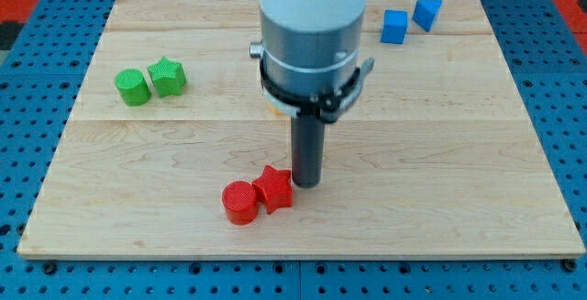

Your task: Move the red circle into the red star

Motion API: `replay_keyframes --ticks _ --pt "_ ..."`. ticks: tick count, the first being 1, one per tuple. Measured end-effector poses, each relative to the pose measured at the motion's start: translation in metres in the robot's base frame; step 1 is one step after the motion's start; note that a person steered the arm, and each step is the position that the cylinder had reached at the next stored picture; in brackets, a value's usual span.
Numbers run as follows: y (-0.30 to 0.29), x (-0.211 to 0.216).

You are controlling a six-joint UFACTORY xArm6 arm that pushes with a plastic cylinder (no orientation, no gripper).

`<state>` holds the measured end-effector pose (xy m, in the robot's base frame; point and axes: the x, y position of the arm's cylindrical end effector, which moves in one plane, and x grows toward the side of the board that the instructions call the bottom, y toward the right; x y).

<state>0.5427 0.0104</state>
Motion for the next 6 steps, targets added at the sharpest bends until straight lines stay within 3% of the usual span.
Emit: replay_keyframes --ticks 3,4,5,6 --pt "-0.033 0.058" --pt "-0.109 0.057" --pt "-0.123 0.027" --pt "-0.096 0.036"
